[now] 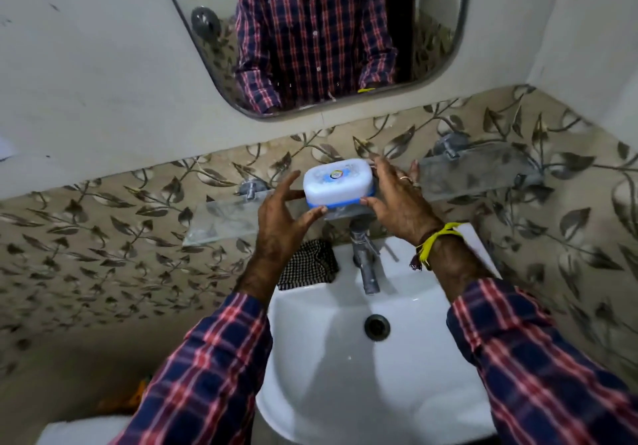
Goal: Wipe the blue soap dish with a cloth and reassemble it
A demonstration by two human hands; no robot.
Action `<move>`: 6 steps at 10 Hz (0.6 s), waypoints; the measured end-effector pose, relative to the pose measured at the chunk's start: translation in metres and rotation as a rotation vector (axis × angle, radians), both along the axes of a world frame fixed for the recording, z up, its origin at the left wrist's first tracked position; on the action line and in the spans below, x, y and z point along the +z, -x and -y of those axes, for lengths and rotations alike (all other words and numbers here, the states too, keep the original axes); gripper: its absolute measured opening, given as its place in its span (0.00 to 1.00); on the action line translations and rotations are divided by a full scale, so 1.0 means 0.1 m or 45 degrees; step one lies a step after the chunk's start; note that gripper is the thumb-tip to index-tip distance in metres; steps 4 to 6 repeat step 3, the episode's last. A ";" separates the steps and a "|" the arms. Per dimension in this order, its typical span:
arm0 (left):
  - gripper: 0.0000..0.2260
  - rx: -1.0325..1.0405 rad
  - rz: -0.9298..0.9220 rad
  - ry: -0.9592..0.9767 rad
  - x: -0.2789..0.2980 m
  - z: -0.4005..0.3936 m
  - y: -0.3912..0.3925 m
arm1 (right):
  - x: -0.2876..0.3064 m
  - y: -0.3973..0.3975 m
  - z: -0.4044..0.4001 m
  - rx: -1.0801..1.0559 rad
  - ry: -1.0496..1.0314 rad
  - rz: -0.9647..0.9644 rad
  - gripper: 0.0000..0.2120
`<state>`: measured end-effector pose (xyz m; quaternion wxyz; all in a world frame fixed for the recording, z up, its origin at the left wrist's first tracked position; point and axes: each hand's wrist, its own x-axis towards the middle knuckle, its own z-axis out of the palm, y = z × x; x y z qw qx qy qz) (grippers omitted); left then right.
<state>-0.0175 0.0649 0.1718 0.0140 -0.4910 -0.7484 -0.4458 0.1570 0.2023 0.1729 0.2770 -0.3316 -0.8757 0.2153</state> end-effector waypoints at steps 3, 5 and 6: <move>0.33 0.226 -0.253 -0.069 0.00 0.25 -0.17 | -0.07 -0.11 0.22 -0.077 -0.104 -0.288 0.29; 0.33 0.226 -0.253 -0.069 0.00 0.25 -0.17 | -0.07 -0.11 0.22 -0.077 -0.104 -0.288 0.29; 0.33 0.226 -0.253 -0.069 0.00 0.25 -0.17 | -0.07 -0.11 0.22 -0.077 -0.104 -0.288 0.29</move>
